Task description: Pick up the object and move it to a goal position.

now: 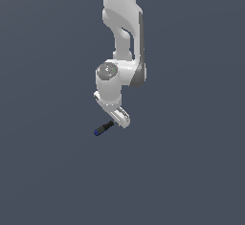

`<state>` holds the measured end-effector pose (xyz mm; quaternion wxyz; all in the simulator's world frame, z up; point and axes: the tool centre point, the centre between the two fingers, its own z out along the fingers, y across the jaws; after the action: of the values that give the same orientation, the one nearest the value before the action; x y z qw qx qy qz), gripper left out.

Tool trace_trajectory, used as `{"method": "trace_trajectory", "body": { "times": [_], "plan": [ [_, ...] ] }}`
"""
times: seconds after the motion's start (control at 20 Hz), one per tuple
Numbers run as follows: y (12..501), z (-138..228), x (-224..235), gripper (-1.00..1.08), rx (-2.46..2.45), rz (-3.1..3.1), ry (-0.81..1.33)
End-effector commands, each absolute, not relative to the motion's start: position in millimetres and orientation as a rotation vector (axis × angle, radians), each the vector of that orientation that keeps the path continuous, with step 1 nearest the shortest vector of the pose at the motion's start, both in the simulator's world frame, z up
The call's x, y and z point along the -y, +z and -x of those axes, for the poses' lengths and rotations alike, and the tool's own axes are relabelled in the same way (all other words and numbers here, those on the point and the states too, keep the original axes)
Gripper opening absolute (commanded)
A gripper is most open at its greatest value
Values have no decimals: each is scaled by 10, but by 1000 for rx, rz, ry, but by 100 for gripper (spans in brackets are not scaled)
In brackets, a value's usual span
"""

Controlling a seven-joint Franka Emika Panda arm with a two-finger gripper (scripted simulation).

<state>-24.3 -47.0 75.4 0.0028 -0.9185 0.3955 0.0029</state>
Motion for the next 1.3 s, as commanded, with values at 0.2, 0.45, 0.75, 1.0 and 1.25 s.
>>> {"method": "trace_trajectory", "body": {
  "times": [0.2,0.45,0.75,1.0,1.25],
  "plan": [
    [667,258,543,100,-1365,2829,1],
    [656,261,551,100,-1377,2824,1],
    [537,265,552,100,-1379,2823,1],
    [291,273,552,100,-1383,2821,1],
    [161,266,554,100,-1385,2820,0]
  ]
}}
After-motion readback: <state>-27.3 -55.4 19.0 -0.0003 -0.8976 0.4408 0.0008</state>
